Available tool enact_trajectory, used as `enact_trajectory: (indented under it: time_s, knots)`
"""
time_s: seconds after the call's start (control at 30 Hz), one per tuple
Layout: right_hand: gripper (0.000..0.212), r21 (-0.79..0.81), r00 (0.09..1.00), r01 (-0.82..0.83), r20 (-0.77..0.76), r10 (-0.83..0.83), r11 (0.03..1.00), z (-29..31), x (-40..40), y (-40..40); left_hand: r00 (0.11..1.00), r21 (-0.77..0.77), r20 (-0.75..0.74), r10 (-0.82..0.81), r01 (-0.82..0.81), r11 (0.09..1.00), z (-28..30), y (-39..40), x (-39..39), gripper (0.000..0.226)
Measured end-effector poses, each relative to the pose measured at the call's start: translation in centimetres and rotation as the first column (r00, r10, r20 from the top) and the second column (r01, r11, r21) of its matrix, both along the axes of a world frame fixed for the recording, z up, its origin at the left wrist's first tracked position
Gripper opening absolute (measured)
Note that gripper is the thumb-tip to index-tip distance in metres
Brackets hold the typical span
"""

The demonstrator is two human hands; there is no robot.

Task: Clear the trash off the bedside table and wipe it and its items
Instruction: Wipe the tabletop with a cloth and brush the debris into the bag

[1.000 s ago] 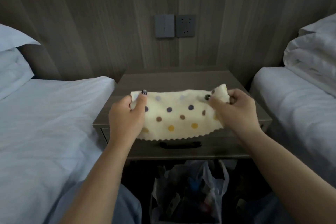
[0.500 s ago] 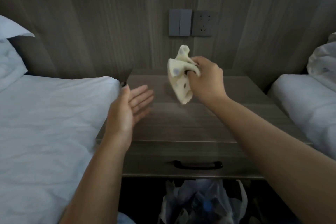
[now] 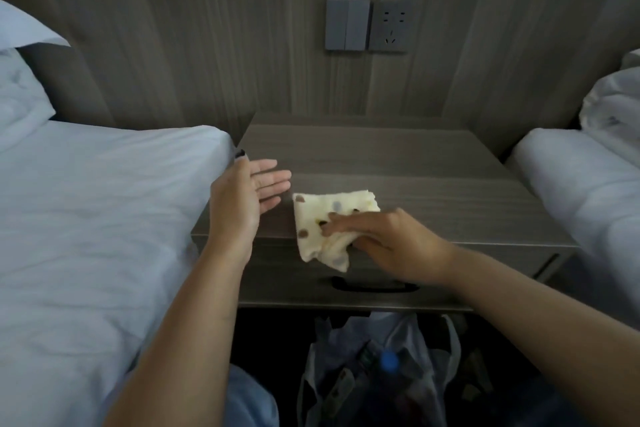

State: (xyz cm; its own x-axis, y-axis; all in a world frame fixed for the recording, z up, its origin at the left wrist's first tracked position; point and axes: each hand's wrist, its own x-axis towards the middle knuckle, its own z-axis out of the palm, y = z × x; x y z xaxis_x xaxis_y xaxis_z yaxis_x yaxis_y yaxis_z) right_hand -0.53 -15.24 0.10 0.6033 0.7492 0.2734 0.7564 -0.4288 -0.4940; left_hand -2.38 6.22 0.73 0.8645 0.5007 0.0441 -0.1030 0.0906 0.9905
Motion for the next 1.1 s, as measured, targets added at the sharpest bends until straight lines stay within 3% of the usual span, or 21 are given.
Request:
enact_trajectory:
  time_s: [0.07,0.2,0.27,0.33,0.4,0.57,0.67,0.77,0.93,1.1]
  knots:
    - [0.040,0.024,1.000,-0.017,0.008,0.017,1.000,-1.4,-2.4,-2.0,0.999,0.027,0.030,0.019,-0.019,0.999,-0.6,-1.1,-0.6,0.043]
    - [0.037,-0.152,0.998,0.060,0.002,-0.061,0.986,-7.3,-7.4,-3.7,0.986,0.154,0.153,0.071,-0.095,0.984,-3.4,-3.6,-3.4,0.033]
    - [0.035,0.064,0.985,0.123,-0.131,-0.114,0.990,-9.7,-8.3,-4.1,0.978,0.214,0.198,0.073,-0.116,0.970,-5.2,-4.9,-5.4,0.029]
    - [0.031,0.212,0.848,0.485,-0.351,-0.397,0.848,-10.1,-8.2,-4.4,0.985,0.196,0.162,0.053,-0.085,0.977,-6.8,-6.3,-7.5,0.023]
    - [0.028,0.279,0.682,0.698,-0.541,-0.493,0.659,-9.4,-7.9,-4.5,0.995,0.145,0.096,0.037,-0.051,0.988,-7.8,-7.9,-9.2,0.018]
    - [0.026,0.510,0.738,0.667,-0.552,-0.387,0.544,-4.8,-9.7,-3.8,0.997,-0.025,-0.021,-0.073,0.073,0.997,-5.3,-11.1,-10.7,0.011]
    - [0.027,0.601,0.819,0.562,-0.503,-0.277,0.569,-2.7,-11.3,-3.6,0.976,-0.109,-0.069,-0.208,0.200,0.974,-2.2,-12.6,-11.1,0.020]
    - [0.027,0.633,0.854,0.480,-0.497,-0.156,0.608,-1.0,-12.5,-3.9,0.975,-0.174,-0.001,-0.224,0.220,0.960,0.2,-13.6,-11.8,0.020]
    - [0.008,0.660,0.859,0.496,-0.470,-0.205,0.564,2.3,-12.4,-5.2,0.959,-0.131,0.063,-0.277,0.283,0.950,2.0,-14.1,-12.2,0.018]
    - [0.018,0.613,0.795,0.595,-0.545,-0.267,0.519,5.4,-10.0,-5.7,0.954,-0.022,0.115,-0.278,0.282,0.959,2.8,-14.2,-10.8,0.036]
